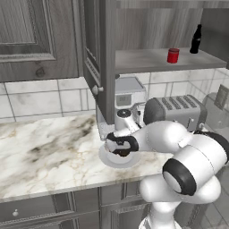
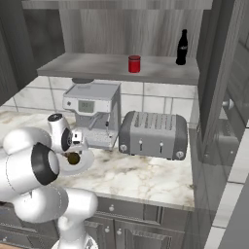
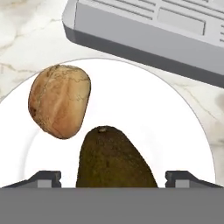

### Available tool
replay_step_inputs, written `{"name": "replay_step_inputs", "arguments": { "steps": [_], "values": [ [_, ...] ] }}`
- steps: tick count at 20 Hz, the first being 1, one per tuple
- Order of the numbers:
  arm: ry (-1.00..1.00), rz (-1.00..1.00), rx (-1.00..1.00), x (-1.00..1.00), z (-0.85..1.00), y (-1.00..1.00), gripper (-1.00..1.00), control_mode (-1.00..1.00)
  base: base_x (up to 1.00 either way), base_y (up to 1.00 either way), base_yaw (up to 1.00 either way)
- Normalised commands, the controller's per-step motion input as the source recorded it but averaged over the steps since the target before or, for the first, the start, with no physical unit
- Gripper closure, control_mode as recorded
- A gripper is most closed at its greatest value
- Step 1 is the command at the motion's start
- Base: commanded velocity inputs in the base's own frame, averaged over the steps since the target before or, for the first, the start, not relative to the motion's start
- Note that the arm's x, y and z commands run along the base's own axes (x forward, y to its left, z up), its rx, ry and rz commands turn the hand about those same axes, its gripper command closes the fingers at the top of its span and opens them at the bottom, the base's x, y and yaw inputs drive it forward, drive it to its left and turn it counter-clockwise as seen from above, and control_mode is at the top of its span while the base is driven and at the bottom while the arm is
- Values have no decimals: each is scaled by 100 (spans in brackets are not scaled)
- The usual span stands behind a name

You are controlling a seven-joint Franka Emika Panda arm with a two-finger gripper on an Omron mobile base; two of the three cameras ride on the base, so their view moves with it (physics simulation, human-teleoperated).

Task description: Pick the avocado and bread from the counter and place them on the plate. Then pick the jam from the cabinet and place it next to the plate. Lastly close the cabinet door.

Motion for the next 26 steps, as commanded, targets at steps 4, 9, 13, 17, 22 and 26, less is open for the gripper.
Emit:
{"name": "replay_step_inputs", "arguments": {
  "steps": [4, 9, 13, 17, 22, 26],
  "values": [
    [0, -4, 0, 0, 53, 0, -100, -100, 0, 0, 0],
    [-2, -4, 5, -27, 77, -2, -100, -100, 0, 0, 0],
    [-16, -4, 11, -81, 81, -23, -100, -100, 0, 0, 0],
    [-25, -5, 9, -87, 79, -26, -100, -100, 0, 0, 0],
    [-29, -4, 9, -74, 83, -26, -100, -100, 0, 0, 0],
    [-28, -3, 12, -59, 77, -34, -100, -100, 0, 0, 0]
  ]
}}
